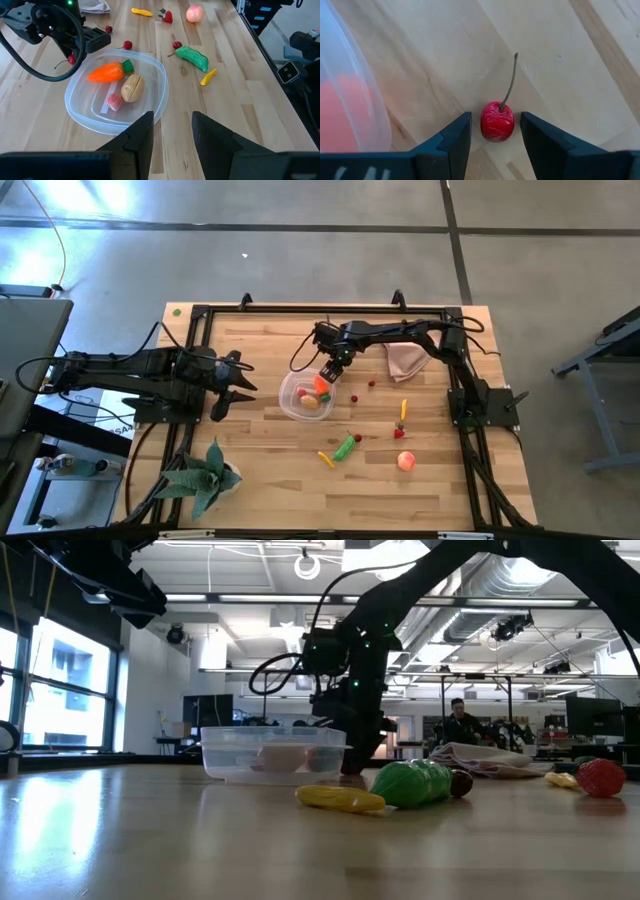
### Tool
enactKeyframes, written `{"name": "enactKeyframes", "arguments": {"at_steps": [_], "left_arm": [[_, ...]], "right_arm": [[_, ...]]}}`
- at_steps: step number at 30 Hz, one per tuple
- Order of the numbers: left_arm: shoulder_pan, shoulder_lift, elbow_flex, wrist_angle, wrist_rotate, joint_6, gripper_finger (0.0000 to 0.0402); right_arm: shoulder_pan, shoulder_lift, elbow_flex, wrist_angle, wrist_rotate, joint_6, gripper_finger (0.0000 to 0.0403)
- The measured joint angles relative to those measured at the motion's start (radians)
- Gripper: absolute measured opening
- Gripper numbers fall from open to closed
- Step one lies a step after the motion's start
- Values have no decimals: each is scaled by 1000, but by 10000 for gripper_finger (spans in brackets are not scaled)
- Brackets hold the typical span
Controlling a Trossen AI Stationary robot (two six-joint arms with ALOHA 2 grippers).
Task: Pick and placing Produce into tupperware
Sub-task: Put the cherry into the transparent bin
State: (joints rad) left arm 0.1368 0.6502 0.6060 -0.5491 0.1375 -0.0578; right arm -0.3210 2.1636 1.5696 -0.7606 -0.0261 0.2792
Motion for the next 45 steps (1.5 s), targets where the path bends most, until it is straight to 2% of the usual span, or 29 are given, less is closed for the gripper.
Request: {"name": "enactKeyframes", "arguments": {"at_steps": [25, 45], "left_arm": [[0, 0, 0, 0, 0, 0, 122], [0, 0, 0, 0, 0, 0, 122]], "right_arm": [[0, 3, -2, 12, -3, -60, 163], [1, 4, -2, 26, 18, -93, 77]]}}
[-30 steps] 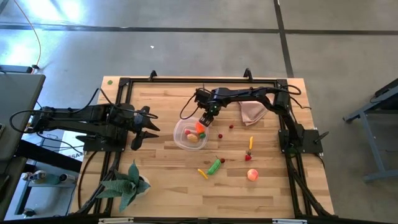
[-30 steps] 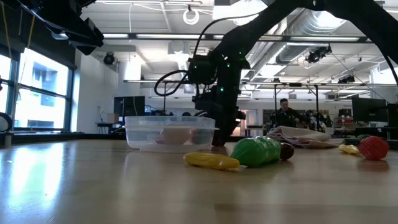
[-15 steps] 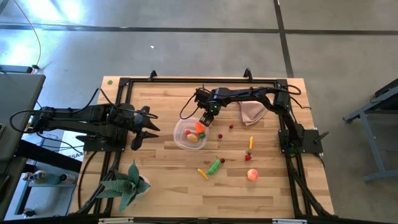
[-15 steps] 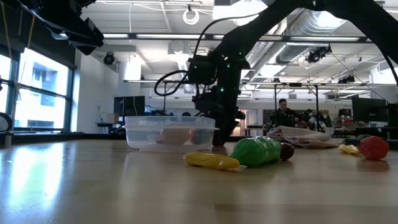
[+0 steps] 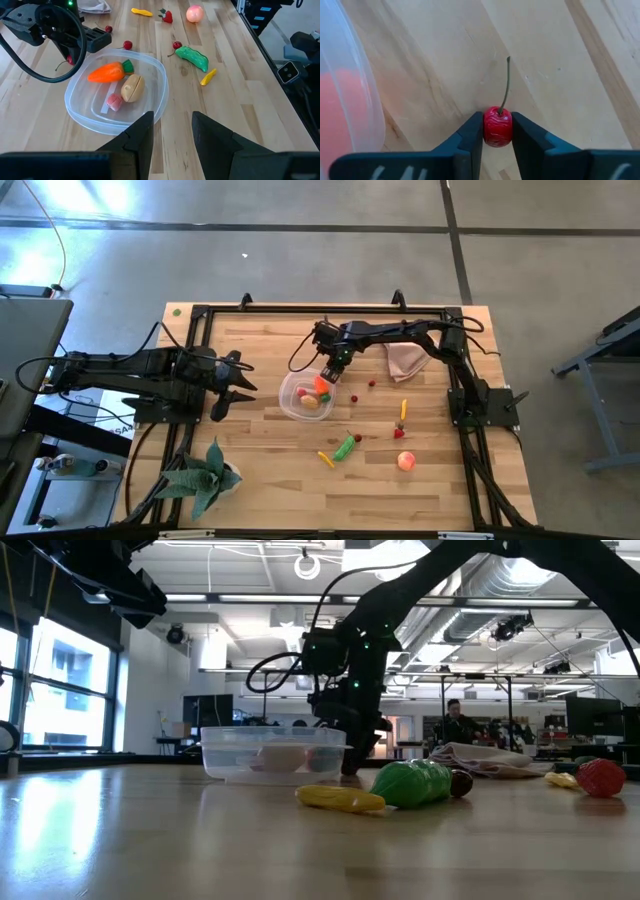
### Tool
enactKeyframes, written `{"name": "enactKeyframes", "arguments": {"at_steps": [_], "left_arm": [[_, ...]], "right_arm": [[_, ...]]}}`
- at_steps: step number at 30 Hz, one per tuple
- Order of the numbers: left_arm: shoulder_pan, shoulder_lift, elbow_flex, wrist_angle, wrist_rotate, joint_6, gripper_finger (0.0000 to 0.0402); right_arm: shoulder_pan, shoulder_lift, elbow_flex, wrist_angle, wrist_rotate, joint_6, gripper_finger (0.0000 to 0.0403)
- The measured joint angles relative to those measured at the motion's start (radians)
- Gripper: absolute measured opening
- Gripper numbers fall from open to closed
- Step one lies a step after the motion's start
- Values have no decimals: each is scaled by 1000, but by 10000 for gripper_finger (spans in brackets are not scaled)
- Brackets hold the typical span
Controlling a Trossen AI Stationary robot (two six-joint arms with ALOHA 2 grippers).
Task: Pick and placing Produce into tupperware
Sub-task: Put the cherry into the transparent bin
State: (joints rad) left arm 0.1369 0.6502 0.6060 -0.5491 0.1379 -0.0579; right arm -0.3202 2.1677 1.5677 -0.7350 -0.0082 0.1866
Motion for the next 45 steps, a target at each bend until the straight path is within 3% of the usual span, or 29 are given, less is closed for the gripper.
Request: {"name": "enactKeyframes", "arguments": {"at_steps": [11, 22, 26, 34, 41, 45], "left_arm": [[0, 0, 0, 0, 0, 0, 122], [0, 0, 0, 0, 0, 0, 122], [0, 0, 0, 0, 0, 0, 122], [0, 0, 0, 0, 0, 0, 122], [0, 0, 0, 0, 0, 0, 122], [0, 0, 0, 0, 0, 0, 122]], "right_arm": [[1, 4, 33, -46, 20, -10, 71], [1, 1, 266, -334, 191, -57, 71], [12, 0, 363, -417, 209, -71, 71], [116, -2, 485, -448, 121, -147, 71], [213, -2, 488, -282, -63, -225, 71], [245, -4, 476, -211, -90, -248, 71]]}}
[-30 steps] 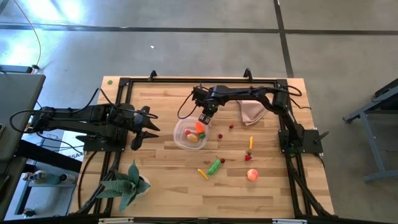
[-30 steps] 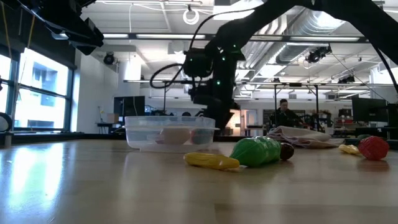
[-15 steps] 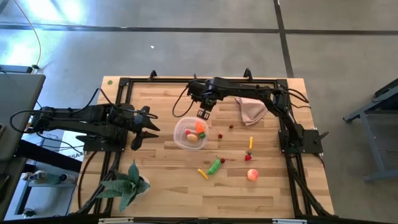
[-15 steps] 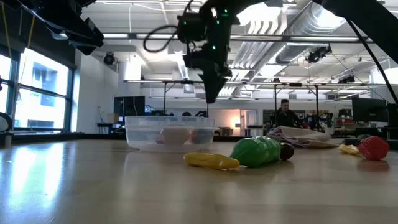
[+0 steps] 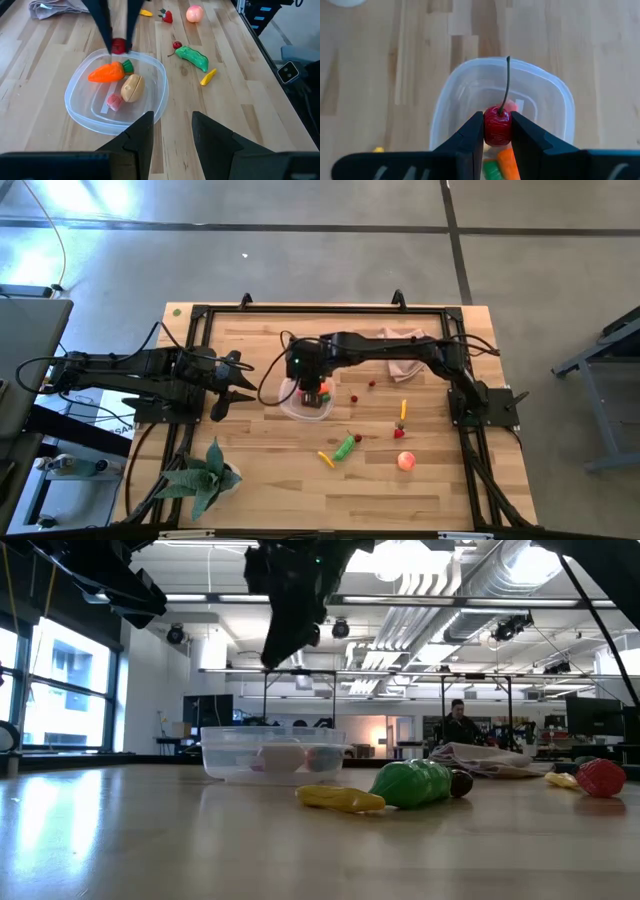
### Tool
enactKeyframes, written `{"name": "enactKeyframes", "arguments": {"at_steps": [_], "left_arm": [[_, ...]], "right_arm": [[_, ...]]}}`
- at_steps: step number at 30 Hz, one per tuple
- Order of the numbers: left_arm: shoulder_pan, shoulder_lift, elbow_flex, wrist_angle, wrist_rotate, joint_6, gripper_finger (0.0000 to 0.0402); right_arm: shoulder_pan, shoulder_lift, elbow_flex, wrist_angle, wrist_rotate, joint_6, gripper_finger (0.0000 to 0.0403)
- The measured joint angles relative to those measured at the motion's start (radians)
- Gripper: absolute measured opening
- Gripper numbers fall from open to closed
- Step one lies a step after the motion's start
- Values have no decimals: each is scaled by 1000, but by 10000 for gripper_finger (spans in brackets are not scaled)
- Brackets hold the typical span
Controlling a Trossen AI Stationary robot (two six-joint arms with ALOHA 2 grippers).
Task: Pick and placing Produce into tupperware
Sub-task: Put the cherry into the transparent bin
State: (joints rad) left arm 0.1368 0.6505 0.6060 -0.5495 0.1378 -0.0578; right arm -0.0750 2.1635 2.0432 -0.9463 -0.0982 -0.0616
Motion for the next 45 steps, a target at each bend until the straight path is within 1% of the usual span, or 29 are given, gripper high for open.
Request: {"name": "enactKeyframes", "arguments": {"at_steps": [10, 15, 24, 27, 45], "left_arm": [[0, 0, 0, 0, 0, 0, 122], [0, 0, 0, 0, 0, 0, 122], [0, 0, 0, 0, 0, 0, 122], [0, 0, 0, 0, 0, 0, 122], [0, 0, 0, 0, 0, 0, 122]], "right_arm": [[-23, 1, -180, 166, 2, -7, 71], [-40, 2, -255, 224, -26, -10, 71], [-56, 1, -323, 311, -38, -26, 71], [-56, 1, -345, 312, -32, -26, 71], [-59, 1, -358, 327, -11, -33, 71]]}}
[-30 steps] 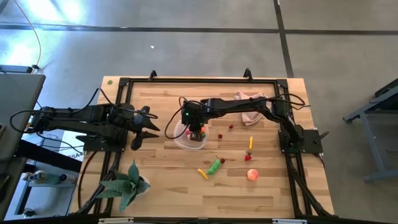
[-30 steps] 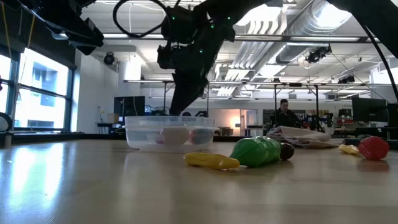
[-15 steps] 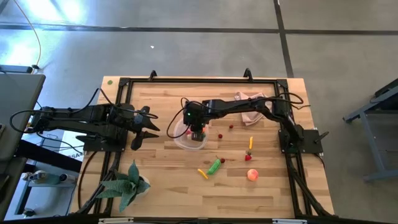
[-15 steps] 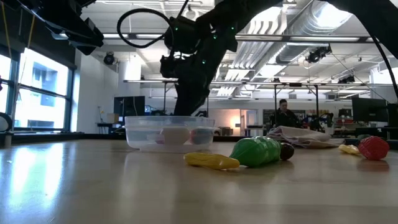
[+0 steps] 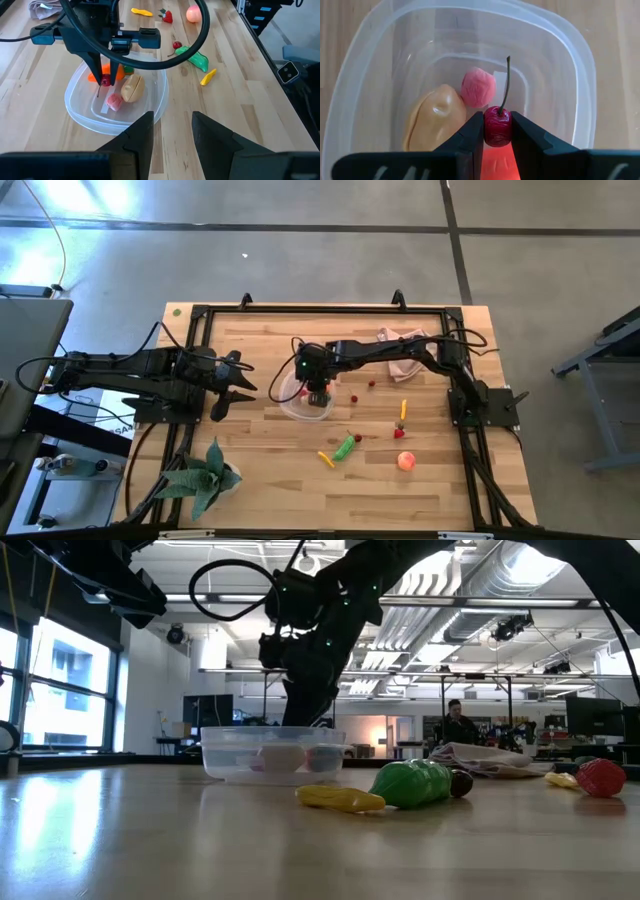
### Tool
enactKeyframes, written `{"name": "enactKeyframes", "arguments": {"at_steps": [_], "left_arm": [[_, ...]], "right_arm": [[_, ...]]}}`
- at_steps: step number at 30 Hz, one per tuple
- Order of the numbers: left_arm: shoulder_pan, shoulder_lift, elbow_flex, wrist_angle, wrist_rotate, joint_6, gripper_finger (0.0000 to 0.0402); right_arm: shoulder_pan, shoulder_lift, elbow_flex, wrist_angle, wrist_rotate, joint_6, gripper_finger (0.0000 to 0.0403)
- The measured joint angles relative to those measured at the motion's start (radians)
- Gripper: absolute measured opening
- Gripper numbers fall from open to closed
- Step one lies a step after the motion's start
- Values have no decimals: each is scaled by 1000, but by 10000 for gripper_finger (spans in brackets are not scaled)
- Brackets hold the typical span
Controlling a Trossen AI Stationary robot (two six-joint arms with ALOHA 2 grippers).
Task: Pick and placing Produce into tupperware
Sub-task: Put the cherry into the transparent bin
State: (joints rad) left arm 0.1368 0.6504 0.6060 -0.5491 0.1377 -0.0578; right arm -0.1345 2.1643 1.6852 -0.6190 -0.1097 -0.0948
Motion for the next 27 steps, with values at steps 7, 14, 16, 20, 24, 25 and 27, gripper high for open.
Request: {"name": "enactKeyframes", "arguments": {"at_steps": [7, 14, 16, 20, 24, 25, 27], "left_arm": [[0, 0, 0, 0, 0, 0, 122], [0, 0, 0, 0, 0, 0, 122], [0, 0, 0, 0, 0, 0, 122], [0, 0, 0, 0, 0, 0, 122], [0, 0, 0, 0, 0, 0, 122], [0, 0, 0, 0, 0, 0, 122], [0, 0, 0, 0, 0, 0, 122]], "right_arm": [[0, 10, 1, -6, 1, 5, 71], [4, 24, 1, 4, 1, 4, 71], [4, 24, 1, 10, 1, 5, 71], [4, 24, 1, 2, 1, 1, 71], [4, 24, 1, -2, 1, -4, 71], [4, 24, 1, -1, 1, -5, 71], [5, 24, 1, -1, 1, -12, 71]]}}
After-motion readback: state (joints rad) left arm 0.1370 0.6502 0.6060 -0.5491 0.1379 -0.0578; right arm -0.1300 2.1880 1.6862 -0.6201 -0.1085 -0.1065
